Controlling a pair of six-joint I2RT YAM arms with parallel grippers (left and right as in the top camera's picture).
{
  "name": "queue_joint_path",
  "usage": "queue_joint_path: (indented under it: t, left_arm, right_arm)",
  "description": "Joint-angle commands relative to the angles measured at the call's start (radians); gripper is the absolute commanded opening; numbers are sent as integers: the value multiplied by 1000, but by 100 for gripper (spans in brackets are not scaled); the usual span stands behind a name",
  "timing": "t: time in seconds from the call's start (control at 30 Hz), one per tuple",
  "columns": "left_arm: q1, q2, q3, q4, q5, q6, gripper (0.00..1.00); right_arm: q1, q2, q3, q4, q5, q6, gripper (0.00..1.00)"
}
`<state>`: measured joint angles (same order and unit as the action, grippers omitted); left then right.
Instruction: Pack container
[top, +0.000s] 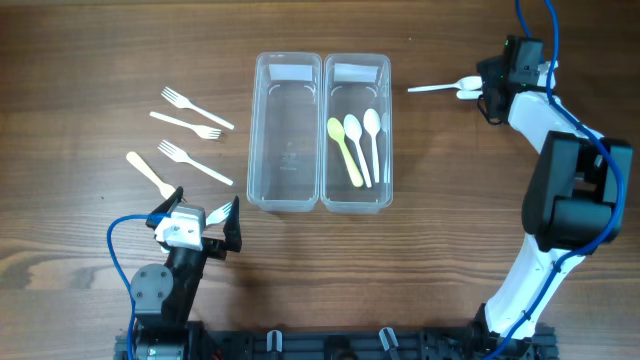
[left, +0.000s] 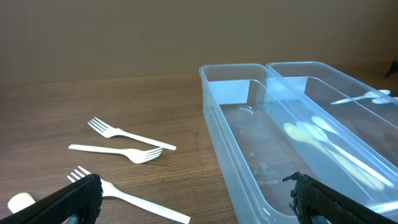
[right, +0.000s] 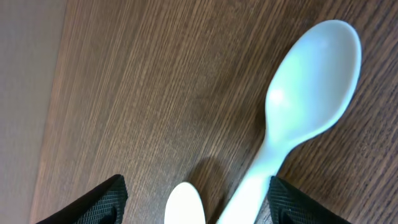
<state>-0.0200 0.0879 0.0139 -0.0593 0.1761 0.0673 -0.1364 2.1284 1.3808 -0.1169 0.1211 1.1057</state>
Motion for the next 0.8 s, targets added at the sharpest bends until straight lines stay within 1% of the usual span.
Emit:
queue_joint_path:
  t: [0.0,0.1,0.2,0.27,0.3,0.33,0.43,0.47,0.5,0.6,0.67,0.77]
  left_arm:
    - [-5,-3,-8,0,-3,15,100]
    - [-5,-3,-8,0,-3,15,100]
    - [-5,-3,-8,0,-3,15,100]
    - [-5,-3,-8,0,-3,15,100]
    - [-5,-3,-8,0,-3,15,100]
    - [-5,-3,-8,1,-3,15,100]
    - [-5,-3,-8,0,-3,15,100]
    - [-5,-3,-8,0,-3,15,100]
    - [-5,-3,-8,0,-3,15,100]
    - [-5,-3,-8,0,-3,15,100]
    - [-5,-3,-8,1,-3,15,100]
    - [-5,-3,-8,0,-3,15,100]
  right_arm:
    - [0,-32,10,-4,-48,-4,68]
    - [0,-118,10,27,-3,-10,69]
    - [0,-139,10,64,-17,-30,69]
    - [2,-125,10,63,15,-30,76]
    - [0,-109,10,75,43,-32,78]
    - [-5,-87,10,98,51,-37,78]
    - [-13,2,10,197,-27,-21,78]
    - [-13,14,10,219,-38,2,78]
    - [-13,26,10,230,-29,57,78]
    - [-16,27,10,239,20,77,78]
    - [-16,27,10,199,21,93,81]
    - [-16,27,9,94,21,211,86]
